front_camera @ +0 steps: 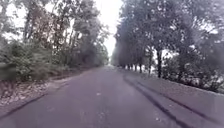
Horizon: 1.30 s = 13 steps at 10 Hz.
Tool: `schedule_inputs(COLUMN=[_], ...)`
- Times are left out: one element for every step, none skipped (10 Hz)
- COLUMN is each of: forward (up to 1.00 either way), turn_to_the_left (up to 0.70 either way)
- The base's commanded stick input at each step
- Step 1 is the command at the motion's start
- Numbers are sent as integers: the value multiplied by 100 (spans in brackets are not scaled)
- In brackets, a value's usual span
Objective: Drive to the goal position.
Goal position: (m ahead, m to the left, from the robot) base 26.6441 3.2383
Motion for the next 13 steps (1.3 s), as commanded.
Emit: schedule_inputs(forward=[100, 100, 100, 100, 100, 100, 100, 100, 100, 100, 100, 100, 100], turn_to_the_left=[0, 0, 0, 0, 0, 0, 0, 0, 0, 0, 0, 0, 0])
